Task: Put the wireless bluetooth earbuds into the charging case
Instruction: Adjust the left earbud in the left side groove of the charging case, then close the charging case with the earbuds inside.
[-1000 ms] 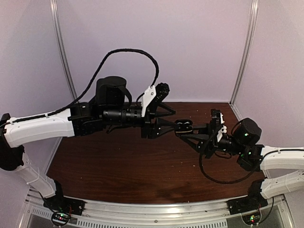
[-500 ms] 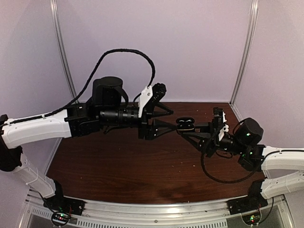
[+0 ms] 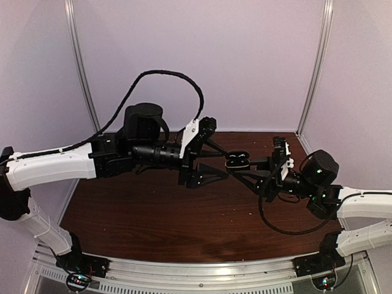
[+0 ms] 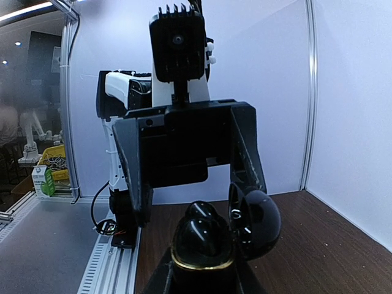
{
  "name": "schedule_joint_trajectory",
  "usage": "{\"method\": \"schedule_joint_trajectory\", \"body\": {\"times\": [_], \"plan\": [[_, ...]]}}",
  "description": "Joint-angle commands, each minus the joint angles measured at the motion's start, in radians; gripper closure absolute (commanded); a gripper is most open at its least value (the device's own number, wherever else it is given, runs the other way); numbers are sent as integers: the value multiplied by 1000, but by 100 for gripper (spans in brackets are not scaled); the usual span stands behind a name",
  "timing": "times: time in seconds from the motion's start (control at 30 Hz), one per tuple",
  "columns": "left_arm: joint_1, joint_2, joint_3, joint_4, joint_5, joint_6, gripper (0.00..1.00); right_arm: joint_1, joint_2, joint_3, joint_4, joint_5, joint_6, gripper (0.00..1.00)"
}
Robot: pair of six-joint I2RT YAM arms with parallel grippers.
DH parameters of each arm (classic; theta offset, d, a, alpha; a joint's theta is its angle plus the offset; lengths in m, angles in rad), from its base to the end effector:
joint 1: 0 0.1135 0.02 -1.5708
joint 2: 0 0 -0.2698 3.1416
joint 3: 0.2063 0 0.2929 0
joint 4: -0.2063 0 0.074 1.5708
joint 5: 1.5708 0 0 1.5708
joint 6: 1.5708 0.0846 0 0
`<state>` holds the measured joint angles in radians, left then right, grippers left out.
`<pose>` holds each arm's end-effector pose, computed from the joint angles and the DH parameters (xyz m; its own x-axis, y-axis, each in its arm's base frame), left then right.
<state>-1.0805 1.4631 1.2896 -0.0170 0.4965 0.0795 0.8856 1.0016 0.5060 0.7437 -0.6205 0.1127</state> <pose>0.1667 -0.3978 0.3632 -0.0098 0.1666 -0.9860 0.9999 -0.0119 -0.0119 0.1478 0.2586 0.2923 0.0434 0.1978 -0.9793 -0.9979 0.0566 -0.0328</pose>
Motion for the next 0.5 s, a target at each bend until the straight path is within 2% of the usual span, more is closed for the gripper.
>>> {"method": "schedule_joint_trajectory", "body": {"times": [0.0,0.2,0.3,0.47], "plan": [[5,26,38,31,70,21,31,1,9,39,3,-15,5,100],[-16,-13,-5,90,125,55,34,1,39,50,-4,-4,10,100],[-54,-54,-42,111,89,122,34,-1,52,48,-1,0,27,100],[-70,-81,-51,72,50,151,35,-6,60,43,16,14,53,100]]}}
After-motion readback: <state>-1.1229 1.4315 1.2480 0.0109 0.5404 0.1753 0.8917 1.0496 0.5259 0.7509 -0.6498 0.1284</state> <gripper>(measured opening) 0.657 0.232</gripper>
